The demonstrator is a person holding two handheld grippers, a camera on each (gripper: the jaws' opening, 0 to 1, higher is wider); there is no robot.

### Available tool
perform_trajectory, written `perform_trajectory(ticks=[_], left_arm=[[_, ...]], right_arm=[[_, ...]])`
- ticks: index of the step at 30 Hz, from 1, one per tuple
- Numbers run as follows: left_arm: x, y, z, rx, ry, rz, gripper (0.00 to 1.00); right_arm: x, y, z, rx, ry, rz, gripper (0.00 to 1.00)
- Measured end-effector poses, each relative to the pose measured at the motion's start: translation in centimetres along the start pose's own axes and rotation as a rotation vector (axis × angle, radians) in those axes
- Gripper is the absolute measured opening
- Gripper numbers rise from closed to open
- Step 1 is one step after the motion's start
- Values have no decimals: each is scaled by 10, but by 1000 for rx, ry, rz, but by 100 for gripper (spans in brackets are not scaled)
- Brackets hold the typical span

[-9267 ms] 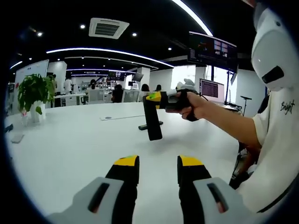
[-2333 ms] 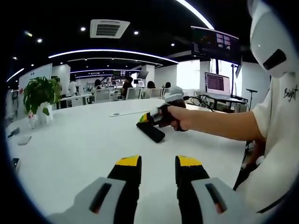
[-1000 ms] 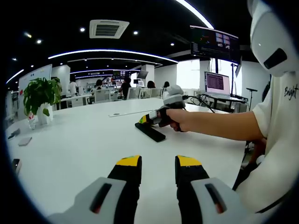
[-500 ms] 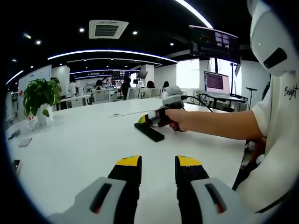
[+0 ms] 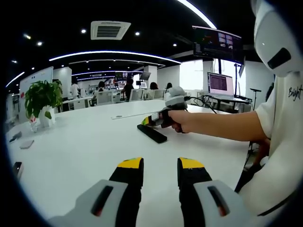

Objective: Pflip the remote and laser pointer to the front side, press the buttons, and align them neatly on the table

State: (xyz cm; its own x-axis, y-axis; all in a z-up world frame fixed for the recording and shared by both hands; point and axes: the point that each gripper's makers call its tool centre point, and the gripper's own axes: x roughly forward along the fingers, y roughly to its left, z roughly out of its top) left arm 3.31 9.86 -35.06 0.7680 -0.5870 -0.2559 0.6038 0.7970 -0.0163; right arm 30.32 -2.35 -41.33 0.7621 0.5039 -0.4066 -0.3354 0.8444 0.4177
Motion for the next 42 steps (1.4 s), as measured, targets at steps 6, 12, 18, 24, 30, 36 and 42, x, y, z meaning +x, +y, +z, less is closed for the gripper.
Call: perform_trajectory(ticks=[6,12,18,24,30,36,42], left_arm=[[1,-2,1,3,1,-5,30],[1,-3,2,-36,-5,-8,31],[-1,1,5,-59,-20,5,32],[4,-4,3,-55,-15,-14,31],[8,-7,3,-58,-7,-23,31],[7,-5,1,-102,10,-19,31],[11,-2,3,-82,29,-18,30]], right_arm=[[-4,2,7,-19,-13,3,17],[-4,1,8,-29,-12,4,18],[-6,16,16,-43,-49,90,22],[-14,22,26,-85,-63,106,23],[-18,25,27,-103,-52,136,26],[-30,37,36,-199,-78,205,26],[-43,52,43,-229,-93,298,31]])
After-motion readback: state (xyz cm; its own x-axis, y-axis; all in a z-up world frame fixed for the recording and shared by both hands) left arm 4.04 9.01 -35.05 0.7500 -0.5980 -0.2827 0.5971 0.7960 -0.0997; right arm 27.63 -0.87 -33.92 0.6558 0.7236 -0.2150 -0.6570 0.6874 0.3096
